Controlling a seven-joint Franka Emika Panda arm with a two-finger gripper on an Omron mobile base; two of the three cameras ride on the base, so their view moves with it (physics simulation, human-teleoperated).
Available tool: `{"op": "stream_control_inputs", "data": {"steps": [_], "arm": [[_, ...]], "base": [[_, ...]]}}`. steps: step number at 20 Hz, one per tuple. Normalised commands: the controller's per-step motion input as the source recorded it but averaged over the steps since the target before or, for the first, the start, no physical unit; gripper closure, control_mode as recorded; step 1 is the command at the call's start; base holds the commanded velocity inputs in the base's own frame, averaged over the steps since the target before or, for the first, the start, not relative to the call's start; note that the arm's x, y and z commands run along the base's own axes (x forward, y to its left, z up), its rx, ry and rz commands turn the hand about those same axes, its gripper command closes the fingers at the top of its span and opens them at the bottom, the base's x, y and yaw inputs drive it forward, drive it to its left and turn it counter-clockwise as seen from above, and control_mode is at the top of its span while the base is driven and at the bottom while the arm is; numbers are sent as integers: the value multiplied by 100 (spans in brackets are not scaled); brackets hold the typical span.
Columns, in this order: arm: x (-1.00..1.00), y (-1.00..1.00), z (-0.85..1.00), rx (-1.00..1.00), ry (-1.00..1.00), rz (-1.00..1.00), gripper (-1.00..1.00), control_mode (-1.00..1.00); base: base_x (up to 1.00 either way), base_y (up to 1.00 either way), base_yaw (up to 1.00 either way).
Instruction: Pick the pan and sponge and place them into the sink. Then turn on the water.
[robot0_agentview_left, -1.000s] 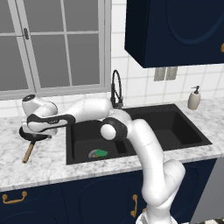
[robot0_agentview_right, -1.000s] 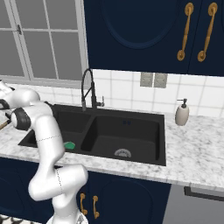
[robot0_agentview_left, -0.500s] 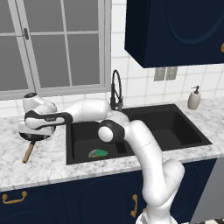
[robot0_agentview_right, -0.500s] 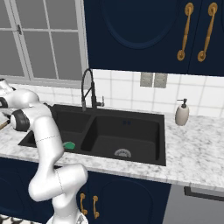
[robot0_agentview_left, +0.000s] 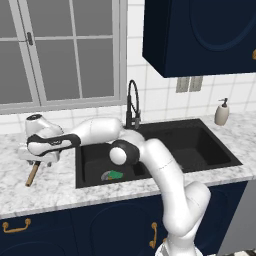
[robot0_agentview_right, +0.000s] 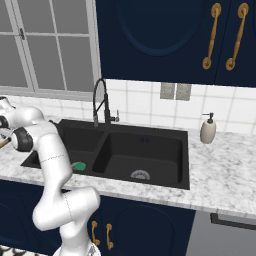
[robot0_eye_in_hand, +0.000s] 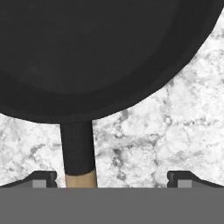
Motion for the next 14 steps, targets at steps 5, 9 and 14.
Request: {"op": "stream_control_inputs", "data": {"steps": [5,9,14], "arm": [[1,33,-21,0,3,0,-100,-100],[2,18,-24,0,6,0,100,-100],[0,2,-18,0,2,0,100,-100]], "base": [[0,0,0],[0,0,0],[0,0,0]]}}
